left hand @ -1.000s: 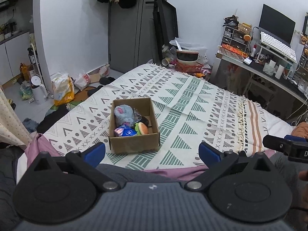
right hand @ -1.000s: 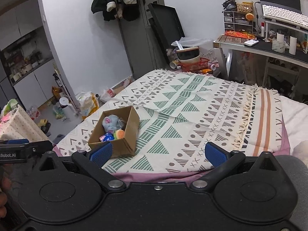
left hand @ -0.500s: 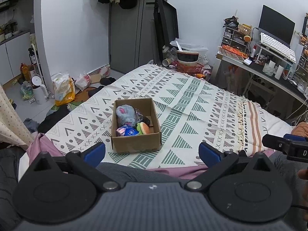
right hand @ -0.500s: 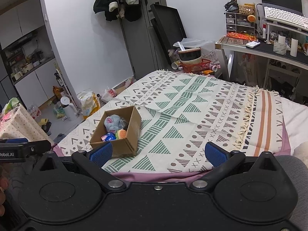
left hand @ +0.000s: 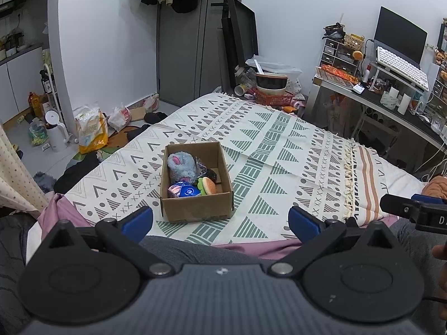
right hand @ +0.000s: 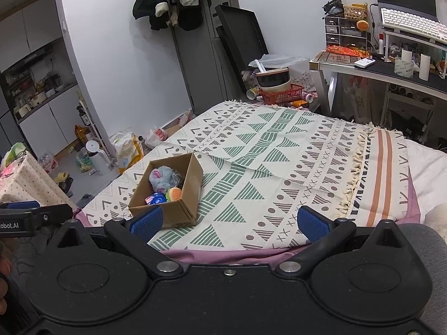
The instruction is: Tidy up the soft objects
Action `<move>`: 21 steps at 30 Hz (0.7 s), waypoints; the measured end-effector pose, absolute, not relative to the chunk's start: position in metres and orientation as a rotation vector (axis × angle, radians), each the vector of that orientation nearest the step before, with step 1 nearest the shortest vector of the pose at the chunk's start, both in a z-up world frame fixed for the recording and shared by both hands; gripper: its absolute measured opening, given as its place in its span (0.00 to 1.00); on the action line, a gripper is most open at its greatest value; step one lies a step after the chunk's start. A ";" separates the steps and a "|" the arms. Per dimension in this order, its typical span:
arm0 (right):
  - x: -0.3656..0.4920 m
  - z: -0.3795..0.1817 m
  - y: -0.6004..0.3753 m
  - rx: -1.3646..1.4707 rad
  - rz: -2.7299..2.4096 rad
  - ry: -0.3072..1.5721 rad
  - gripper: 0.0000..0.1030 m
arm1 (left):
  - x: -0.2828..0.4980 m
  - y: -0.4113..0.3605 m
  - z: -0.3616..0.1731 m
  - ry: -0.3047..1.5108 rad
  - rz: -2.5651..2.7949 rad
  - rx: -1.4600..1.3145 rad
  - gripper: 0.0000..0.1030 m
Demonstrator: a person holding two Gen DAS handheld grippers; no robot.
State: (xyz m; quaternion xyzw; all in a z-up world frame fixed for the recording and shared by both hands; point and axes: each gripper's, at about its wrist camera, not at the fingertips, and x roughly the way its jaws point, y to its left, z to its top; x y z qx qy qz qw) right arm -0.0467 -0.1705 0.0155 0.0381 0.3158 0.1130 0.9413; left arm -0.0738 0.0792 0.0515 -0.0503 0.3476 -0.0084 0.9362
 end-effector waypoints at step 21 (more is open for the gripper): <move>-0.044 0.012 -0.176 0.103 0.224 0.655 1.00 | -0.072 0.071 0.048 0.723 -0.043 -0.106 0.99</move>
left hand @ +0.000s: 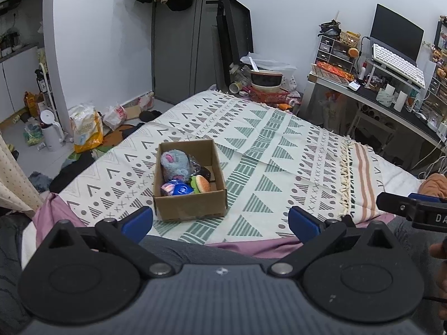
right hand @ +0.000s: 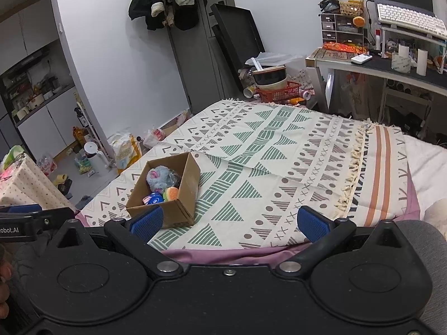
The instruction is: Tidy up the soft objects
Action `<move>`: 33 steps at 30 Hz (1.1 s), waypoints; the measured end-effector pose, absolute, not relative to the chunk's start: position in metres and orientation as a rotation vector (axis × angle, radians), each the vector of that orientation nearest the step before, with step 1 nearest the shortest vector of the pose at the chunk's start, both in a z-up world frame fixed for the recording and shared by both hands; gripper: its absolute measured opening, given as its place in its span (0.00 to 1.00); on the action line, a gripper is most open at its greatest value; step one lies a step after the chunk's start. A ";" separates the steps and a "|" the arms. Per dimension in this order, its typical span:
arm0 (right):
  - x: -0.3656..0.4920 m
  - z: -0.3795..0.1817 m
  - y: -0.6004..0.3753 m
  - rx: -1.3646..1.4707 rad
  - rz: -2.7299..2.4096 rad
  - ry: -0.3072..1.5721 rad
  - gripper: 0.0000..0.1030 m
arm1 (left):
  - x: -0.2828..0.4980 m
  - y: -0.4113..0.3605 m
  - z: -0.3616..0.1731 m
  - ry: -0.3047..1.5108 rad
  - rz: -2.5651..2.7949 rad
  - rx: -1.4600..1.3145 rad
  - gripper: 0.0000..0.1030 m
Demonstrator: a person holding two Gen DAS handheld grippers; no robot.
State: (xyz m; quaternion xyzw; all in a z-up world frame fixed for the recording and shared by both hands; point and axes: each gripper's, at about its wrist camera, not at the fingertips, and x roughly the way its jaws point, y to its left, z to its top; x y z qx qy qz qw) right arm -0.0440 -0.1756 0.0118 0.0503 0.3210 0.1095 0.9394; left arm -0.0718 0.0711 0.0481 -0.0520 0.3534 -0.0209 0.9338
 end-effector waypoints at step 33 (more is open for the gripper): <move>-0.046 0.014 -0.177 0.096 0.207 0.649 1.00 | -0.071 0.067 0.047 0.725 -0.044 -0.105 0.99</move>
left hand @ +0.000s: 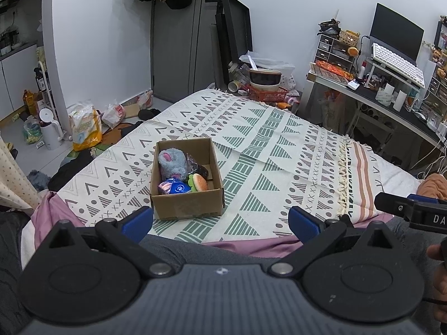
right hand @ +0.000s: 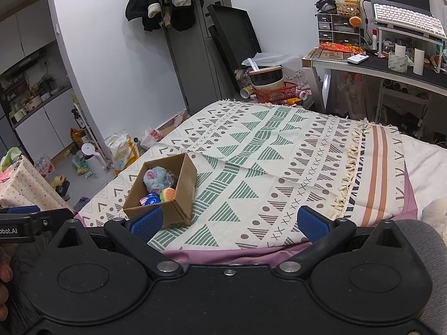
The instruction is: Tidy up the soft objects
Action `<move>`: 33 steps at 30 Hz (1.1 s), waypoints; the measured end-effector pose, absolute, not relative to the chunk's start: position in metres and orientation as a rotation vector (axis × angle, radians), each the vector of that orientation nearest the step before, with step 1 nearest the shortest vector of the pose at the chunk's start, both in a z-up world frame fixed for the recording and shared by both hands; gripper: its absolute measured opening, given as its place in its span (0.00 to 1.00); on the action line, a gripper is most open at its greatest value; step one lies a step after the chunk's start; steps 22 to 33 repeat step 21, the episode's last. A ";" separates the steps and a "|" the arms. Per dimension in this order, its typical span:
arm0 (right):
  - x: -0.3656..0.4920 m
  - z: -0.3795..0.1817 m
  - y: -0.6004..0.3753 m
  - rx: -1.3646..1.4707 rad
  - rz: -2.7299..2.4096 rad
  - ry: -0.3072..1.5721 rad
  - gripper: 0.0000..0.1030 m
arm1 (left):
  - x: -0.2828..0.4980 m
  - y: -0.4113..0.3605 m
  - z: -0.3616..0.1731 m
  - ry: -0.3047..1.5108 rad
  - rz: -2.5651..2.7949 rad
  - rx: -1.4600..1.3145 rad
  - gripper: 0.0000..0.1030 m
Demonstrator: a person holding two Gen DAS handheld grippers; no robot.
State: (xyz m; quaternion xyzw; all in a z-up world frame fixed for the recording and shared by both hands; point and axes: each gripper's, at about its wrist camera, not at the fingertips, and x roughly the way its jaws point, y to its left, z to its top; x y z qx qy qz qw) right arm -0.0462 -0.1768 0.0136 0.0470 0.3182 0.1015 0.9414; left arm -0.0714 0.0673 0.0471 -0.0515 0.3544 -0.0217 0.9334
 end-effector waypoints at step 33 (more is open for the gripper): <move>-0.041 0.008 -0.176 0.114 0.201 0.667 1.00 | -0.069 0.065 0.046 0.720 -0.050 -0.098 0.99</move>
